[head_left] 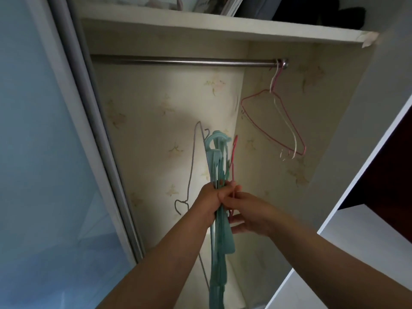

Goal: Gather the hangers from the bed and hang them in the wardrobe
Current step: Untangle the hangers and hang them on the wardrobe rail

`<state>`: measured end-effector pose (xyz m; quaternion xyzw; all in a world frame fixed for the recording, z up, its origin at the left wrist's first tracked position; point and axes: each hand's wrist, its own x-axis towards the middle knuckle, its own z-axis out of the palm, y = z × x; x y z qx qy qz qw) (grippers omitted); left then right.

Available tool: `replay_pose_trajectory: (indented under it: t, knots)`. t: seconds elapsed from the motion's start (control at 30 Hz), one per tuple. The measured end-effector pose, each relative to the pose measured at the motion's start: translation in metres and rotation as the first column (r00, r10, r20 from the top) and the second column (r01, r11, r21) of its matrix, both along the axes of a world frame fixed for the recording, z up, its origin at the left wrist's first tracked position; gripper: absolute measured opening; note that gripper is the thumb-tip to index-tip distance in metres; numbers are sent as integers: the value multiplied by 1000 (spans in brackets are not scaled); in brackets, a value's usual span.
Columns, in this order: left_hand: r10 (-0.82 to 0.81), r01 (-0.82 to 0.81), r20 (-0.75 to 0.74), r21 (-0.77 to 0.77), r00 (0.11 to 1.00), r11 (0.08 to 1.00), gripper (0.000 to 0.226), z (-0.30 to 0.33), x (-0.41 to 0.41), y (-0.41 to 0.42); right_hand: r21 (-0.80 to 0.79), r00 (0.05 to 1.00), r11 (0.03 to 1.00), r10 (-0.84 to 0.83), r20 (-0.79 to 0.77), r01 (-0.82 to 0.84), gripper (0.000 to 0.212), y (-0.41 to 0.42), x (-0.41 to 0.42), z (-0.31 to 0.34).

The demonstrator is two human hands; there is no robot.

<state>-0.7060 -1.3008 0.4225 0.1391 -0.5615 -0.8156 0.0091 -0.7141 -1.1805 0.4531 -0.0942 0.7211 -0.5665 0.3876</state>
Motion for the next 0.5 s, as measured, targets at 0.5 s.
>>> replay_pose_trajectory:
  t: [0.5]
  knots:
    - [338, -339, 22, 74, 941, 938, 42, 13, -5, -41, -281, 407, 833, -492, -769, 476, 36, 21, -59, 41]
